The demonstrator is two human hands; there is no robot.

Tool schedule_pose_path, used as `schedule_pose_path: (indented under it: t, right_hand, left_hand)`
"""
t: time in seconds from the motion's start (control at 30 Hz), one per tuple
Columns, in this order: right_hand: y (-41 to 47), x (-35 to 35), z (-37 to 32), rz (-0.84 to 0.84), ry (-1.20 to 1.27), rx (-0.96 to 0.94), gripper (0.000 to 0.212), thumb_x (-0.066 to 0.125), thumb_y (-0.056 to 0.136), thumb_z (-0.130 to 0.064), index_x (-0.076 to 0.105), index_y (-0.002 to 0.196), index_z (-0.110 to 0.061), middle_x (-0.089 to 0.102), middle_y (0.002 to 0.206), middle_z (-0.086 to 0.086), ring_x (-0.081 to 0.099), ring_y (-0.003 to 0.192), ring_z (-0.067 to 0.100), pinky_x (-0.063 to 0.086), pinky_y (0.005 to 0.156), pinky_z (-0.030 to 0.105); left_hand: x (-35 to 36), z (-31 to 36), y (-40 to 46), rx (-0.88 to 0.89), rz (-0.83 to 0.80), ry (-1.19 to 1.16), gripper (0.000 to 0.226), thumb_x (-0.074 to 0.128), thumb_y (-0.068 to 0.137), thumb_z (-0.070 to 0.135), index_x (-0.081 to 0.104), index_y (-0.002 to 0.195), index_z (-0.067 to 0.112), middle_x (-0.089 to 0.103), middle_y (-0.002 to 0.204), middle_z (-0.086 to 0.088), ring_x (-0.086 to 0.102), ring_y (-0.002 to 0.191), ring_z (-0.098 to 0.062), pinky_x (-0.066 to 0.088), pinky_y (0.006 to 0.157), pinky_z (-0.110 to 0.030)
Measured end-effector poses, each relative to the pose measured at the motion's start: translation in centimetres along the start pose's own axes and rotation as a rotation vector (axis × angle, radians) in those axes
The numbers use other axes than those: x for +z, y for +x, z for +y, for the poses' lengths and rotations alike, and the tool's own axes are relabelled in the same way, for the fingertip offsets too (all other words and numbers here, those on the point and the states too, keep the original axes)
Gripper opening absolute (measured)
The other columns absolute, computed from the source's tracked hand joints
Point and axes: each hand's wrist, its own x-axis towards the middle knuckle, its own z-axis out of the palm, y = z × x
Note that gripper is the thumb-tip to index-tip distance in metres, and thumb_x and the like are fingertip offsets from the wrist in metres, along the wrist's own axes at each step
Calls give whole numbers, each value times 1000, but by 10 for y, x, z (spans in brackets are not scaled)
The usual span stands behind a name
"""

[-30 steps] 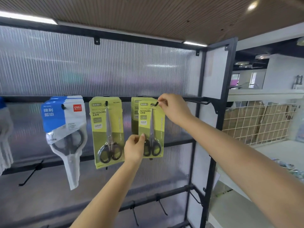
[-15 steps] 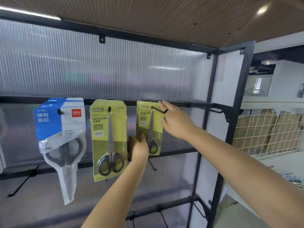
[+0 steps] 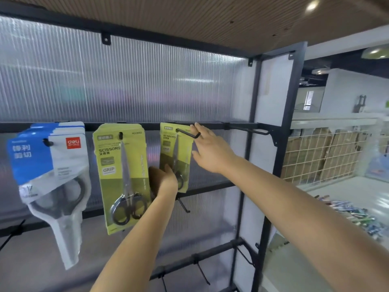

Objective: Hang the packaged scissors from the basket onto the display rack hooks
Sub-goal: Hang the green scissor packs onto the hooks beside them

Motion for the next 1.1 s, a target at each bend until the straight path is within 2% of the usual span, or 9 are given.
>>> schedule_pose_path:
  t: [0.13, 0.2, 0.3, 0.4, 0.57, 0.67, 0.83, 1.0, 1.1]
  right_hand:
    - [-27, 4, 8, 18, -12, 68, 65, 40, 98, -25, 5, 150, -8, 3, 159, 8, 8, 145, 21, 23, 112, 39]
    - [-45, 5, 12, -18, -22, 97, 65, 40, 98, -25, 6, 150, -6, 6, 158, 10, 10, 145, 22, 24, 112, 39]
    - [-77, 4, 18, -58, -8, 143, 63, 41, 98, -25, 9, 149, -5, 9, 158, 11, 13, 144, 24, 24, 113, 40]
    - [-113, -2, 23, -74, 21, 192, 60, 42, 98, -24, 15, 148, -5, 16, 156, 11, 18, 143, 25, 25, 112, 39]
    - [-182, -1, 39, -92, 66, 331, 51, 44, 96, -22, 30, 142, -4, 32, 147, 13, 32, 135, 27, 27, 108, 36]
    - [-235, 4, 52, -108, 87, 431, 48, 44, 94, -21, 34, 138, -4, 38, 143, 13, 37, 130, 28, 30, 105, 36]
    - [-341, 17, 78, -184, 146, 632, 48, 45, 95, -21, 36, 139, -5, 40, 141, 12, 41, 127, 28, 31, 102, 31]
    - [-445, 45, 89, -257, 218, 901, 50, 45, 95, -19, 33, 140, -3, 40, 141, 17, 43, 124, 33, 36, 96, 35]
    - [-510, 80, 82, -277, 286, 1036, 46, 46, 95, -18, 37, 138, -2, 46, 134, 18, 49, 117, 34, 42, 90, 37]
  left_hand:
    - [7, -16, -16, 181, 41, 101, 64, 36, 101, 29, 7, 148, -3, 7, 157, -18, 8, 145, -29, 17, 115, -41]
    - [10, -25, -27, 251, 61, 182, 65, 34, 101, 28, 3, 147, -5, 0, 157, -19, 1, 146, -29, 13, 117, -39]
    - [8, -28, -55, 336, 39, 241, 63, 36, 101, 25, 5, 147, -6, 0, 156, -22, 3, 145, -33, 15, 116, -41]
    - [9, -35, -87, 514, 32, 320, 57, 41, 99, 18, 19, 143, -12, 15, 151, -31, 15, 141, -42, 17, 115, -44]
    - [23, -48, -160, 667, -295, 435, 49, 36, 100, 32, 41, 131, -6, 42, 137, -22, 37, 126, -36, 32, 102, -42]
    - [39, -60, -210, 772, -440, 488, 51, 32, 100, 38, 48, 122, -5, 50, 127, -20, 42, 119, -35, 33, 96, -38]
    - [72, -100, -287, 818, -683, 555, 33, 40, 100, 28, 51, 113, -1, 52, 121, -15, 43, 117, -32, 36, 94, -36]
    - [97, -158, -352, 895, -933, 656, 54, 31, 99, 38, 45, 132, -3, 40, 142, -22, 35, 133, -35, 28, 110, -39]
    - [108, -203, -383, 904, -1084, 732, 47, 34, 100, 32, 45, 132, 0, 39, 143, -19, 35, 132, -33, 31, 109, -38]
